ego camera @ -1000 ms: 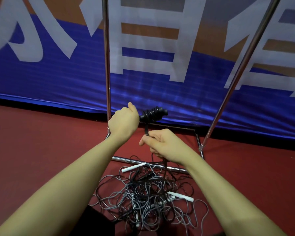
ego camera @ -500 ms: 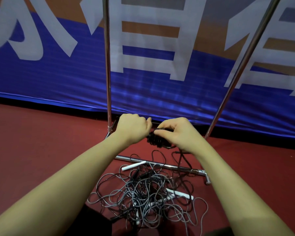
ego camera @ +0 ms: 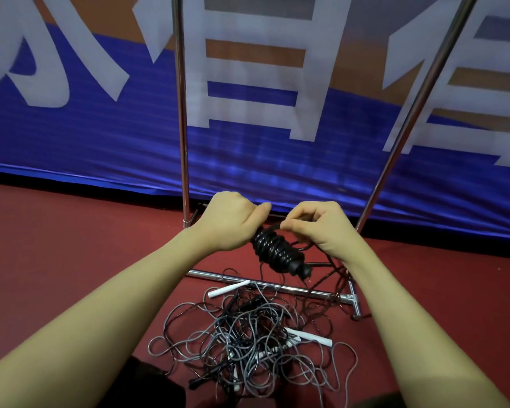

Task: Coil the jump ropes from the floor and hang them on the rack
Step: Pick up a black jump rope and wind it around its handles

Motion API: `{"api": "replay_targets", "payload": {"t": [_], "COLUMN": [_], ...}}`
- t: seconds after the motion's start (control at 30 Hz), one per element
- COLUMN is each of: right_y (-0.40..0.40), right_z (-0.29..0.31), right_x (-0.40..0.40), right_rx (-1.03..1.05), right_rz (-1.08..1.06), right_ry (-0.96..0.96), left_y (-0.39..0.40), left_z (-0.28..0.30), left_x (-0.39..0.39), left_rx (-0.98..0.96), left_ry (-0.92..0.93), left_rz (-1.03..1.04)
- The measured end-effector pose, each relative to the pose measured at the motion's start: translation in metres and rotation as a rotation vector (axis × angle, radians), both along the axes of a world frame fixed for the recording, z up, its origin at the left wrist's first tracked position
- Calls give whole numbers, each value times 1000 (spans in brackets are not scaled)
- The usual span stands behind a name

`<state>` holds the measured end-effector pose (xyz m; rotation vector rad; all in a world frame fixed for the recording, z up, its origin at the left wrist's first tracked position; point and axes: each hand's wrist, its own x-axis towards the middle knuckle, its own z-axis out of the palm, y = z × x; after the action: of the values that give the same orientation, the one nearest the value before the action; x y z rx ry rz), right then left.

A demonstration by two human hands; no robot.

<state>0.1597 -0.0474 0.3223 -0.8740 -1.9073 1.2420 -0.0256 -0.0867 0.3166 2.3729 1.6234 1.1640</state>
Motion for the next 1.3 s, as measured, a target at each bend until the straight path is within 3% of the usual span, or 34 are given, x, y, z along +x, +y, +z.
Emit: {"api": "replay_targets", "payload": {"t": [0.13,0.2,0.27,0.37,0.67,0.8,0.93,1.13,1.3], "right_y": [-3,-5,-7,-10,-25,-34,-42,-46,-31], "right_z": [0,-1,-3,-8,-15,-15,-11,0,7], "right_x": [-6,-8,-10,-15,-32,-38,-41,-41,-35], "right_rx": [-13,-44,-102,-171,-181,-190,-142,-14,314], "right_rz": [32,59,109,181,328,350,372,340,162], "right_ry": [58,60,64,52,-77,-94,-168,-301,-341], "left_y": [2,7,10,17,35,34,31,28,23], "left_z": [12,15,18,17,-12,-12,-13,-19,-24], "left_x": [3,4,5,6,-12,-18,-23,-31,-16], "left_rx": [-261,-265,-273,-382,-399,-459,-376,-271,-175], "left_ry": [-526,-758,-778,-958,-479,-454,-306,64,396], "left_rz": [41,107,256,393,755,852,899,903,705]}}
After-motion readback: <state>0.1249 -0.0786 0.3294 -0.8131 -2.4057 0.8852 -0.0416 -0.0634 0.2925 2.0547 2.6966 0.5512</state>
